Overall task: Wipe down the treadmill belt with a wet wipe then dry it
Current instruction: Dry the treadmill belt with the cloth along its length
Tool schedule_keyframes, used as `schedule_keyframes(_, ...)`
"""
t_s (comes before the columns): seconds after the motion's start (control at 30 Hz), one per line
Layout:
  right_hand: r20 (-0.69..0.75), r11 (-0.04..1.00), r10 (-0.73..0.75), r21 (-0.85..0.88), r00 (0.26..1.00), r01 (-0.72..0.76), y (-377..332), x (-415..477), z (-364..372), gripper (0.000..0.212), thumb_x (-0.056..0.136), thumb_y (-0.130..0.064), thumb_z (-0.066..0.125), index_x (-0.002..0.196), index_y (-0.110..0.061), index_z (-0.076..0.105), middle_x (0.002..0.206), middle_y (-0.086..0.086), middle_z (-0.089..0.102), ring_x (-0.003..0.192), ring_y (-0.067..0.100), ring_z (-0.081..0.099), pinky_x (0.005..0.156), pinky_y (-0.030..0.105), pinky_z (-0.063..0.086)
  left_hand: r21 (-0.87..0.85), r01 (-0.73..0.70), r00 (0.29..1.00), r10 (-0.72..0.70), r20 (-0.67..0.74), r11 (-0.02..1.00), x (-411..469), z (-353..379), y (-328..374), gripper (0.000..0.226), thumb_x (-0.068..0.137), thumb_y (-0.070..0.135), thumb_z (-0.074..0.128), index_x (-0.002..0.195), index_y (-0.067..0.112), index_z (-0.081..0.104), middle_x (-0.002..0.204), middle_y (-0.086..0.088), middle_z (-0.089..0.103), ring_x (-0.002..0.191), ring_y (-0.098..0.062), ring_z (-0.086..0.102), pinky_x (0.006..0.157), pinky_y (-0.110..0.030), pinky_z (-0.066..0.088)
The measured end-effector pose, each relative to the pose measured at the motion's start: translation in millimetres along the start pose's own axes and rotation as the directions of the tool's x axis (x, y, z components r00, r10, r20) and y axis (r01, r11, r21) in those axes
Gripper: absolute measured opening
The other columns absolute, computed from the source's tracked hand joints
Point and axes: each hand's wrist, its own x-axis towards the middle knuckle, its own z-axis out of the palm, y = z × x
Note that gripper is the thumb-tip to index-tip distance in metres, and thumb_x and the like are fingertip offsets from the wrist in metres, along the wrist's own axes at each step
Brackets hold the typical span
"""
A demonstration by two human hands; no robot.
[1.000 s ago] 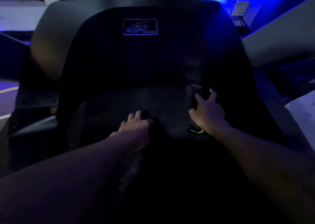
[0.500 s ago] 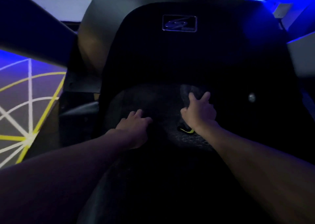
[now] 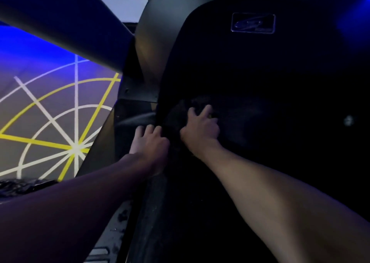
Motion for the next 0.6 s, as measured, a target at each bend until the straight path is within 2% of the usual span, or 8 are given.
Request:
schedule_keyframes(0.07, 0.024, 0.997, -0.057, 0.057, 0.998, 0.056, -33.2, -8.8, 7.8, 0.07, 0.093, -0.042, 0.056, 0.152, -0.024, 0.022, 0.149, 0.023, 0.015, 0.115, 0.043, 0.047, 0.085, 0.042, 0.05, 0.06, 0.004, 1.0, -0.003, -0.002, 0.998, -7.4, 4.2, -8.9, 0.038, 0.082, 0.041, 0.059, 0.118, 0.027, 0.061, 0.127, 0.001, 0.041, 0.126, -0.027, 0.034, 0.109, -0.047, 0.023)
schedule_keyframes(0.17, 0.037, 0.985, -0.142, 0.108, 0.989, 0.138, -47.3, -14.4, 14.0, 0.079, 0.093, -0.05, 0.058, 0.153, -0.026, 0.013, 0.148, 0.025, 0.012, 0.116, 0.043, 0.044, 0.084, 0.045, 0.05, 0.06, -0.02, 0.998, 0.017, 0.059, 0.998, -13.5, 10.2, -18.7, 0.049, 0.082, 0.039, 0.061, 0.129, 0.026, 0.053, 0.137, 0.003, 0.028, 0.134, -0.028, 0.023, 0.111, -0.054, 0.019)
schedule_keyframes(0.3, 0.027, 0.969, -0.189, 0.166, 0.982, 0.182, -33.3, -11.3, 15.0, 0.055, 0.098, -0.036, 0.052, 0.146, -0.037, 0.025, 0.147, 0.022, 0.013, 0.117, 0.043, 0.043, 0.083, 0.049, 0.051, 0.03, 0.003, 0.997, -0.005, 0.076, 1.0, -11.8, 8.1, -7.0, 0.057, 0.083, 0.039, 0.062, 0.136, 0.025, 0.047, 0.139, -0.002, 0.03, 0.134, -0.033, 0.024, 0.114, -0.052, 0.018)
schedule_keyframes(0.4, 0.033, 0.971, -0.22, 0.108, 0.975, 0.215, -25.5, -9.6, 11.9, 0.047, 0.101, -0.031, 0.046, 0.145, -0.04, 0.03, 0.148, 0.02, 0.015, 0.116, 0.041, 0.041, 0.081, 0.049, 0.049, -0.017, 0.002, 0.995, 0.0, 0.097, 1.0, -6.1, 3.8, 8.5, 0.052, 0.085, 0.04, 0.063, 0.133, 0.027, 0.05, 0.134, -0.002, 0.036, 0.13, -0.032, 0.029, 0.111, -0.047, 0.024)
schedule_keyframes(0.5, 0.008, 0.96, -0.278, 0.018, 0.961, 0.278, -7.5, -10.6, 7.5, 0.043, 0.103, -0.03, 0.039, 0.144, -0.043, 0.034, 0.15, 0.019, 0.015, 0.117, 0.04, 0.04, 0.082, 0.049, 0.047, -0.107, -0.075, 0.987, 0.089, 0.134, 0.991, -0.8, 0.1, 20.1, 0.047, 0.09, 0.041, 0.057, 0.133, 0.023, 0.051, 0.132, -0.003, 0.038, 0.126, -0.027, 0.034, 0.106, -0.041, 0.033)
schedule_keyframes(0.6, -0.004, 0.961, -0.273, -0.046, 0.962, 0.273, 19.8, -10.7, 1.8, 0.043, 0.104, -0.029, 0.037, 0.144, -0.044, 0.034, 0.153, 0.02, 0.012, 0.117, 0.04, 0.04, 0.081, 0.048, 0.046, -0.173, -0.122, 0.976, 0.15, 0.159, 0.977, 8.0, -8.9, 40.3, 0.045, 0.093, 0.037, 0.054, 0.133, 0.017, 0.052, 0.135, -0.007, 0.039, 0.124, -0.028, 0.038, 0.102, -0.041, 0.038)
